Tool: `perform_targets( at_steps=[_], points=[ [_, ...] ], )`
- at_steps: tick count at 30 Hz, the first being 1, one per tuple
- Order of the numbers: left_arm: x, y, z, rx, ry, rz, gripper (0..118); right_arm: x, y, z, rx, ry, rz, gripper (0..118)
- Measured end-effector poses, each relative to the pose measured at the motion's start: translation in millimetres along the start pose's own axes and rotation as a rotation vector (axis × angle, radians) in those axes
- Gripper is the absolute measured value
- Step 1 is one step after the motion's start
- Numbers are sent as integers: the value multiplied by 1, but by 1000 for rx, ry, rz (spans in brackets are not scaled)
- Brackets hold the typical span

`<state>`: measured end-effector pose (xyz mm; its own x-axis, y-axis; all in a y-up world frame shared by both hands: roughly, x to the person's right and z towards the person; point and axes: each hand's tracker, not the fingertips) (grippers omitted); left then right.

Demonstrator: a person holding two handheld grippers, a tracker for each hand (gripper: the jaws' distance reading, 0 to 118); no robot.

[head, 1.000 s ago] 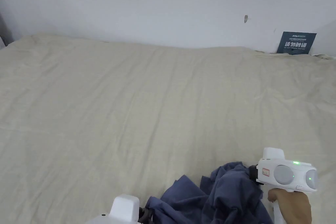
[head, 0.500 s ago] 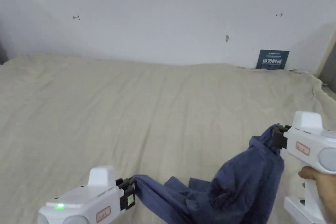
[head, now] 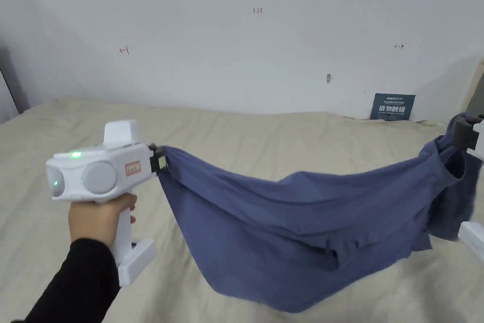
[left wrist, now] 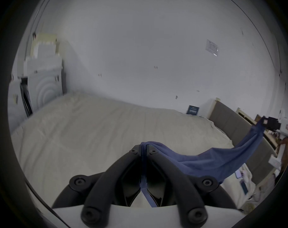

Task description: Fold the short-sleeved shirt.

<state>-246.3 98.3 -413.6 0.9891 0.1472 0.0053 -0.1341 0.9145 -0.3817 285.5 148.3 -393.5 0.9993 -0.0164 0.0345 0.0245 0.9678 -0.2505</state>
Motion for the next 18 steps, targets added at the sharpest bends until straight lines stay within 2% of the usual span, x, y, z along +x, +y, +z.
perform_targets(
  at_steps=[4, 7, 9, 15, 18],
  points=[
    [4, 44, -14, 50, 27, -2, 3, -2, 26, -13, 51, -40, 28, 0],
    [9, 78, -35, 86, 84, -69, 3, -7, 43, -26, 89, -71, 57, 0],
    [16, 95, -47, 131, 144, -132, 3, -12, 52, -39, 125, -121, 110, 0],
    [20, 121, -74, 179, 176, -131, 3, -34, 56, -68, 205, -190, 209, 0],
    [17, 118, -85, 204, 194, -150, 3, -41, 46, -82, 218, -195, 221, 0]
  ],
)
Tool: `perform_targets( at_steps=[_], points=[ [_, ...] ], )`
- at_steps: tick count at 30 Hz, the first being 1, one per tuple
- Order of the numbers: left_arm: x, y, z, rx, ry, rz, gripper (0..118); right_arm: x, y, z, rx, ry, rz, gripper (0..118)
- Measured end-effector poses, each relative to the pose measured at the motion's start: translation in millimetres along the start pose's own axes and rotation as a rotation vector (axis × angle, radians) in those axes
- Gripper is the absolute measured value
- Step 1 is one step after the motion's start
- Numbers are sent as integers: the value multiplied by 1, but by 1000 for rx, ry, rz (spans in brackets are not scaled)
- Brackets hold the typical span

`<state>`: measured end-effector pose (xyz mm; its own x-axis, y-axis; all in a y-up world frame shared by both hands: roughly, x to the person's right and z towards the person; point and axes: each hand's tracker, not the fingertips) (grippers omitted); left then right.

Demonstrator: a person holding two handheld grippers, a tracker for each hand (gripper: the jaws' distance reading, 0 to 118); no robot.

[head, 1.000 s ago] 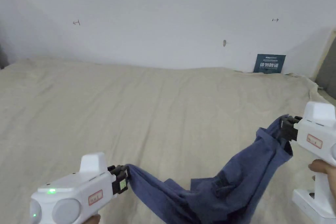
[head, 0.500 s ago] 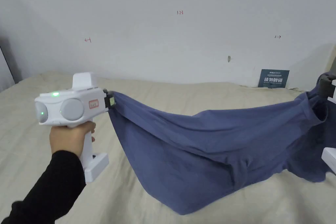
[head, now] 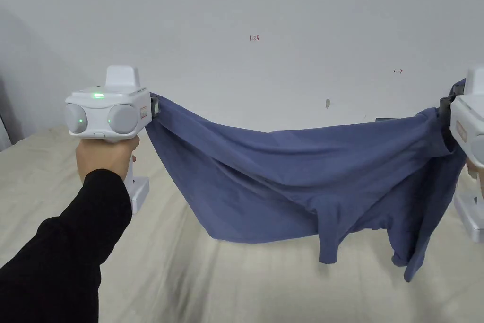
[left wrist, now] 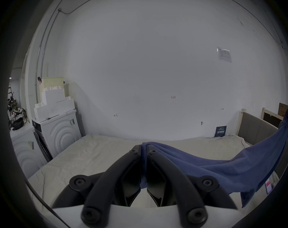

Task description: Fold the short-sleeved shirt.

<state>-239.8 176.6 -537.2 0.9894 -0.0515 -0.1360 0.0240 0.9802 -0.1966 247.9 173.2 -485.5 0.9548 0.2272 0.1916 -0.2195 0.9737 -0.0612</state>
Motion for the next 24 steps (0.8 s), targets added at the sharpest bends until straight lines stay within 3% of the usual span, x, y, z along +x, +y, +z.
perform_targets(
  at_steps=[6, 12, 24],
  points=[
    [-6, -47, -17, -48, -14, -15, 3, -23, -47, -8, -62, 36, 32, 0],
    [-10, -130, -10, -147, -18, -51, 3, -36, -120, 5, -174, 77, 0, 0],
    [-41, -284, 102, -331, -49, -25, 3, -22, -230, 122, -330, 115, -80, 0]
  ],
)
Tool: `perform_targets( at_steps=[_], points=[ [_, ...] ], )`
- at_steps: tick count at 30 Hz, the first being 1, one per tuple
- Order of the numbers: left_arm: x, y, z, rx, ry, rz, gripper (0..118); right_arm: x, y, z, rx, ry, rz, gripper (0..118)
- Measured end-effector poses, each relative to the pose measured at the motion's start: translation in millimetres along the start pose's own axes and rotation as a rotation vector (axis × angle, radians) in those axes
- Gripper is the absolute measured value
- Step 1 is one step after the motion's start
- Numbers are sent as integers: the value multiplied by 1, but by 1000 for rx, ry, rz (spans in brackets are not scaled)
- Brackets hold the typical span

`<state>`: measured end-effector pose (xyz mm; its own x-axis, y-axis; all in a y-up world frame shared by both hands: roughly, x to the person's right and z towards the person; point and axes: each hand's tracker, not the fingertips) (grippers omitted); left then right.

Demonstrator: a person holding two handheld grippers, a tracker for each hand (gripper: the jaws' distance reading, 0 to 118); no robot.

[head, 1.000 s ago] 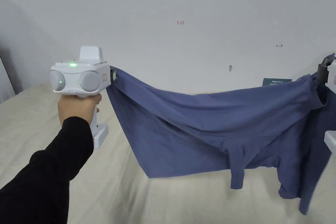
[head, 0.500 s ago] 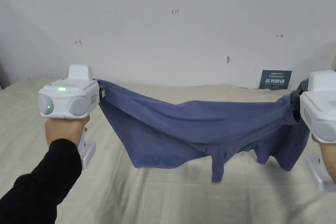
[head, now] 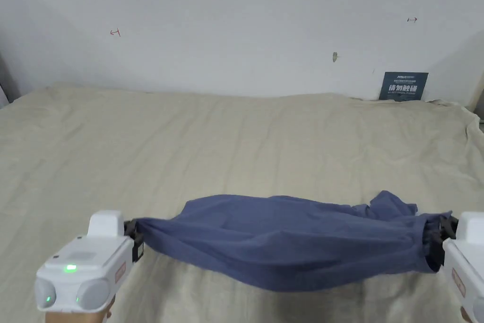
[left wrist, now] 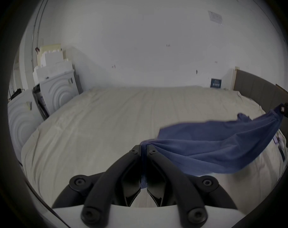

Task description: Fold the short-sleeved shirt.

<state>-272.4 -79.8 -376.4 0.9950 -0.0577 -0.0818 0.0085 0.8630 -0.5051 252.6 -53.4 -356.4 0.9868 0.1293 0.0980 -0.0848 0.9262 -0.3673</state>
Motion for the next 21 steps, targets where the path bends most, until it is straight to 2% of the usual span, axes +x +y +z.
perform_targets(
  at_steps=[4, 8, 12, 21],
  points=[
    [-14, -46, 20, -78, 14, -13, 3, 10, -37, 29, -47, 26, -56, 0],
    [-25, -76, 45, -116, 33, -5, 3, 13, -65, 58, -69, 15, -63, 0],
    [-33, -96, 71, -142, 45, -13, 3, 16, -89, 84, -106, 8, -111, 0],
    [-41, -131, 100, -186, 54, -21, 3, 16, -136, 127, -195, -7, -146, 0]
  ],
)
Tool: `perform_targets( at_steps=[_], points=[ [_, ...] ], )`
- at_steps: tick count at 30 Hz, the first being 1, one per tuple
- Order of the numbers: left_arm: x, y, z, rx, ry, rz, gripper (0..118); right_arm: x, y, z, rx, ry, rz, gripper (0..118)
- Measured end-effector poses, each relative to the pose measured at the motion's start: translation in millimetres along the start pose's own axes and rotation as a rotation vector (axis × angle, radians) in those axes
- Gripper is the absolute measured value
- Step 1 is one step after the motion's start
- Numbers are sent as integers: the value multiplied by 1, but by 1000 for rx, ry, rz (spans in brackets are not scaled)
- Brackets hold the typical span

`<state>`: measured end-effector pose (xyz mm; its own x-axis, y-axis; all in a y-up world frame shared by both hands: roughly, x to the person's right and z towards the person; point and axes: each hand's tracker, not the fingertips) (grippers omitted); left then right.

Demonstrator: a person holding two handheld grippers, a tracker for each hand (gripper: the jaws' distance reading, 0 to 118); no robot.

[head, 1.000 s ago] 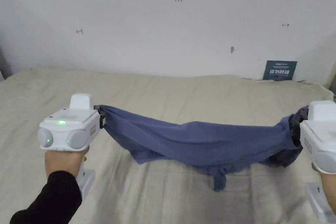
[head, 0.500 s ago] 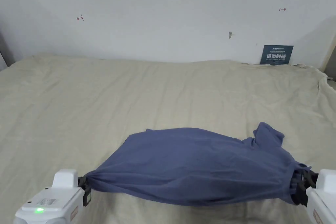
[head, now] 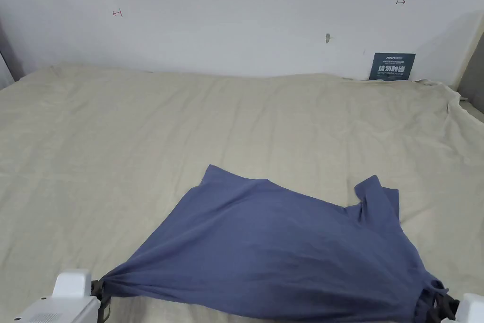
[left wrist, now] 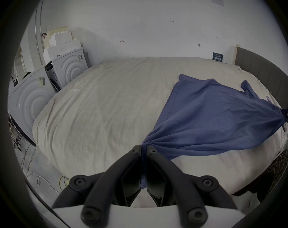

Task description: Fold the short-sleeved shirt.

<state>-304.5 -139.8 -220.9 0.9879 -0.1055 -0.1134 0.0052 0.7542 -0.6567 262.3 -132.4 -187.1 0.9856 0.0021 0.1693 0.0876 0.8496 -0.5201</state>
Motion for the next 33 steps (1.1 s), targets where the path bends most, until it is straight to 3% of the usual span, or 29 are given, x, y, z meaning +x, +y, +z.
perform_targets(
  at_steps=[9, 14, 15, 16, 18, 19, 20, 21, 22, 25, 32, 33],
  points=[
    [18, -16, -28, -112, 23, 36, 3, -12, -31, -29, -213, -56, 31, 0],
    [14, -26, -57, -236, 7, 111, 8, -18, -39, -39, -289, -39, 38, 1],
    [13, -27, -57, -228, 15, 129, 12, -19, -38, -39, -301, -39, 51, 3],
    [13, -25, -57, -233, 13, 141, 20, -20, -38, -39, -301, -39, 55, 12],
    [15, -21, -52, -230, 16, 163, 51, -37, -22, -15, -297, -44, 53, 56],
    [15, -17, -50, -238, 21, 174, 79, -38, -17, -12, -298, -45, 48, 85],
    [16, -12, -47, -245, 31, 187, 96, -39, -12, -8, -299, -44, 39, 93],
    [16, -7, -42, -238, 38, 208, 107, -43, 1, 6, -276, -44, 26, 92],
    [19, 1, -30, -205, 21, 227, 110, -44, 10, 13, -233, -33, 8, 92],
    [23, 29, -4, -67, -48, 254, 110, -46, 48, 34, -124, -24, 14, 92],
    [55, 106, 54, 220, -72, 174, 110, -61, 128, 87, 186, 20, 36, 92],
    [61, 113, 60, 261, -67, 165, 110, -46, 129, 76, 221, 16, 42, 92]
  ],
)
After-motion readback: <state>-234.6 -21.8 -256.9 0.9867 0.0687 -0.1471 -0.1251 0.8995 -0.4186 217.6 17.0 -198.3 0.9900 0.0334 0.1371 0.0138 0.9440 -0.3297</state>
